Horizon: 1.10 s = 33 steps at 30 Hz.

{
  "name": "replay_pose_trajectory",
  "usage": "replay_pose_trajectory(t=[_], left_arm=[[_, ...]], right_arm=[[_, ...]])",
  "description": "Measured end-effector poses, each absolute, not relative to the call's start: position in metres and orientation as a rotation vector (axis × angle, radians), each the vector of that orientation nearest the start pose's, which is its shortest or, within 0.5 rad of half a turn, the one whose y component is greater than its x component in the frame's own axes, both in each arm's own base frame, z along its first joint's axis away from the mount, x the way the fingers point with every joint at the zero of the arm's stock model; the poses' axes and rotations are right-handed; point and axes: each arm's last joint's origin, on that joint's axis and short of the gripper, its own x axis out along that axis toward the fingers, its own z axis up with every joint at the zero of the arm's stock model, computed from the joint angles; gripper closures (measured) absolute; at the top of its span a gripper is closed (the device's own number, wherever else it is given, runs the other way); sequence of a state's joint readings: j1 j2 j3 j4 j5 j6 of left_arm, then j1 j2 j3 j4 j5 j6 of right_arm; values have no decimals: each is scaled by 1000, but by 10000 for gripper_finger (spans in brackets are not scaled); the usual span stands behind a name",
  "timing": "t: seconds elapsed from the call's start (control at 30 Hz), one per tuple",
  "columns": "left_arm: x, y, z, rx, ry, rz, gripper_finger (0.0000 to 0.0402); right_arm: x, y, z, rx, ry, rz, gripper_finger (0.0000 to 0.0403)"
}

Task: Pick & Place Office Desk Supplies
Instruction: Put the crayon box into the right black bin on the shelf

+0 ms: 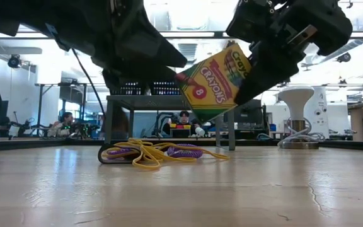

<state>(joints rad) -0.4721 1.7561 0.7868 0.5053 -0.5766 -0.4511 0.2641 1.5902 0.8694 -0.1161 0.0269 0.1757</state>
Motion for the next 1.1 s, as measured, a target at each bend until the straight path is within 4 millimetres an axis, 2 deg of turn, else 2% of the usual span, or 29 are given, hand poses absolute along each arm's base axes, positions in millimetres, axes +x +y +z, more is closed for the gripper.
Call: replay_pose_trajectory(t=[0.43,0.63,0.8,0.97,1.1], left_arm=[[295,-136,156,-155,522,184,207],[292,-147,158,-57,535,104,208],[296,-156,169,3,500,66,209],[297,-156,170,-3,490,70,209],[299,-154,171,-55,485,90,202]], right_arm=[[298,87,175,32,887,163,369],[295,88,174,14,921,178,369],[297,93,185,-14,955,196,369],[301,97,199,-46,959,213,369],[302,97,201,-55,956,217,369]])
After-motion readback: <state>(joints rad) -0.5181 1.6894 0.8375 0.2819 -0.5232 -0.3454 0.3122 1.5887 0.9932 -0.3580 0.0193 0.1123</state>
